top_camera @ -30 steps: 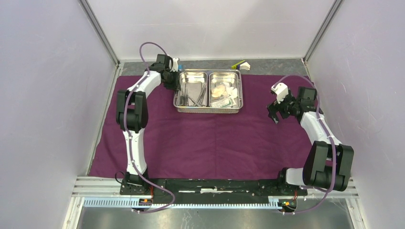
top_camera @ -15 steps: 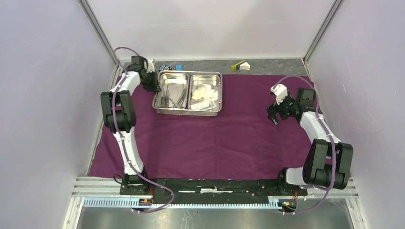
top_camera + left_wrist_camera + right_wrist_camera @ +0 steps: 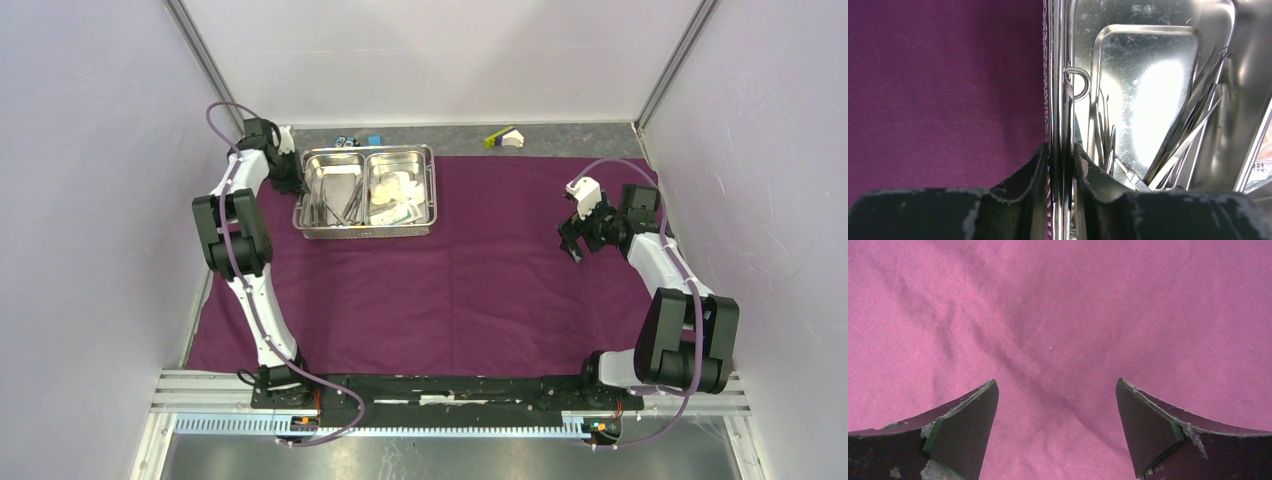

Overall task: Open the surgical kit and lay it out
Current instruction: Move the container from the surgical kit.

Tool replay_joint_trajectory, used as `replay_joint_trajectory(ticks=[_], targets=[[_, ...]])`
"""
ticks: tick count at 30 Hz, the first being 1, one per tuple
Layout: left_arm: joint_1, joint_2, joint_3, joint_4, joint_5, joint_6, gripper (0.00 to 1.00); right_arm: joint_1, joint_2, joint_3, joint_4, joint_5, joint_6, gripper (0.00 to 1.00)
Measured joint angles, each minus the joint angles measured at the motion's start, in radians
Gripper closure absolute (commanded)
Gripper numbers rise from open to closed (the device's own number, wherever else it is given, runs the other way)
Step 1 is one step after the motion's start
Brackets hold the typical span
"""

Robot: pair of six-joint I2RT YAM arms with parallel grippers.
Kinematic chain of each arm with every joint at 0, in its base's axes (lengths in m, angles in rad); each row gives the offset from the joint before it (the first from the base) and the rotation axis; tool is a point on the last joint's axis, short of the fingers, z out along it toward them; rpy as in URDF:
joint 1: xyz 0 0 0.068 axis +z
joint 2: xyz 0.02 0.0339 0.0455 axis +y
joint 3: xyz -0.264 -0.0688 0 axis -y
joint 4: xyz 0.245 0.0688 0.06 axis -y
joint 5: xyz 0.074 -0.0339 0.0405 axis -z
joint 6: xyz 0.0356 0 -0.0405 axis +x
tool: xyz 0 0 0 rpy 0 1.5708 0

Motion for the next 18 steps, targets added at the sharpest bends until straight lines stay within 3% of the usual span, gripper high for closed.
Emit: replay_joint_trajectory(ticks=[10,16,18], targets=[[-0.010,0.021,0.034,-0.017,0.002,0.011,0.78,0.005,0.012,0.000,0.000,0.000,0.001,0.06],[-0.024,0.039,0.068,-0.023,0.001,0.014,0.49,0.005,0.014,0.000,0.000,0.000,0.002,0.05],[-0.028,0.039,0.075,-0.021,-0.002,0.015,0.34,0.005,0.014,0.000,0.000,0.000,0.005,0.05]])
